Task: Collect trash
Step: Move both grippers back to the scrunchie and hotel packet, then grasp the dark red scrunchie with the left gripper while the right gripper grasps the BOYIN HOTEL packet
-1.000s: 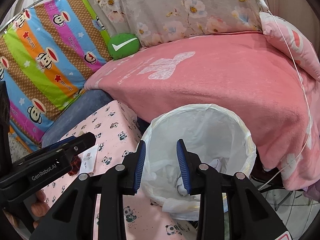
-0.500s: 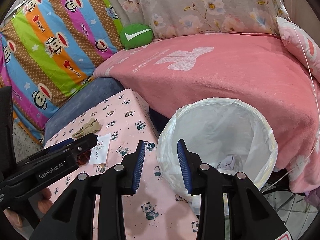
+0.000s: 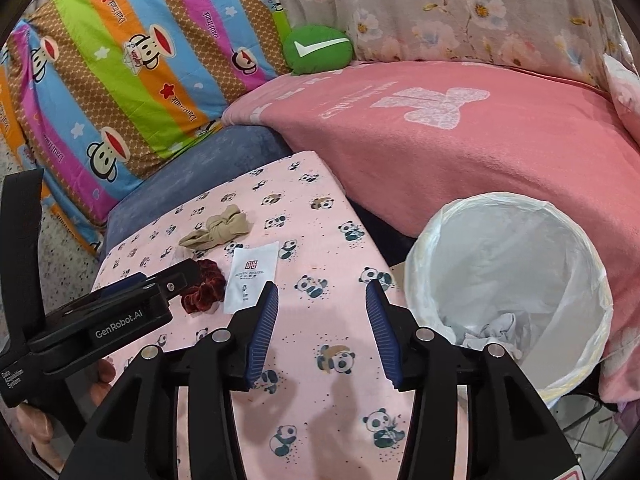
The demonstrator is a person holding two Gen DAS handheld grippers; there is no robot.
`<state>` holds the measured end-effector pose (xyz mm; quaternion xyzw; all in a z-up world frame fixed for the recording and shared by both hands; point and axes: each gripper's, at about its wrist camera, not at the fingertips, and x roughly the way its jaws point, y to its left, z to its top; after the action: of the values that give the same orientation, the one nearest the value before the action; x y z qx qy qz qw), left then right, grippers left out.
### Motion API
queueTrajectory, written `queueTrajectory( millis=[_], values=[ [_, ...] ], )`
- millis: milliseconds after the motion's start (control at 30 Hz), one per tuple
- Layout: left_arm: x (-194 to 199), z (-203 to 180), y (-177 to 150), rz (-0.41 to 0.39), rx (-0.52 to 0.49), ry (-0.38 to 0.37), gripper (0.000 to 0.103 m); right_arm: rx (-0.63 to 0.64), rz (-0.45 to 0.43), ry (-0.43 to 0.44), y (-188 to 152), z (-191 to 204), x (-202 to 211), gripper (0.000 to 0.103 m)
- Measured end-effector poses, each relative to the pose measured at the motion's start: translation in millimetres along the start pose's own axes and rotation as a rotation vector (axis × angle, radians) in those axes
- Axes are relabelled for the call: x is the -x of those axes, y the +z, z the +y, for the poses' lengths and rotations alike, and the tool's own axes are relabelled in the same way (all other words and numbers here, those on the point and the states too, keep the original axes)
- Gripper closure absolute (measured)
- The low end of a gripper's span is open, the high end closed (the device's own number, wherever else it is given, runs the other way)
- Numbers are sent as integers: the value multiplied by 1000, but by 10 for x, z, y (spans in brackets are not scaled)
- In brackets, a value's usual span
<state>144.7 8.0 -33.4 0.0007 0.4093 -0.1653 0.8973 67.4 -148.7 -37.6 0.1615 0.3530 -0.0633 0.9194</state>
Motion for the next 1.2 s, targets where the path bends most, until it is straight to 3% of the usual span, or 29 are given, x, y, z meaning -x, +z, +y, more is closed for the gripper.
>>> queueTrajectory(
  millis=[567,700,767,867,1067,1200],
  values=[
    [-512,785,-48,110,126,73,24,53,136,40,-65,571,-745,55],
    [-666,858,-21,141,149,60,25,60,155,48,-73,643,-929,43],
    [-727,866,0,148,150,53,27,71,168,47,-79,697,-1047,41],
    [-801,857,27,158,144,38,31,81,192,45,-82,744,-1192,41],
    [-946,823,30,182,130,25,52,91,225,26,-95,791,-1435,41],
    [-941,820,33,182,128,7,75,121,222,-1,-105,840,-1544,41]
  ],
)
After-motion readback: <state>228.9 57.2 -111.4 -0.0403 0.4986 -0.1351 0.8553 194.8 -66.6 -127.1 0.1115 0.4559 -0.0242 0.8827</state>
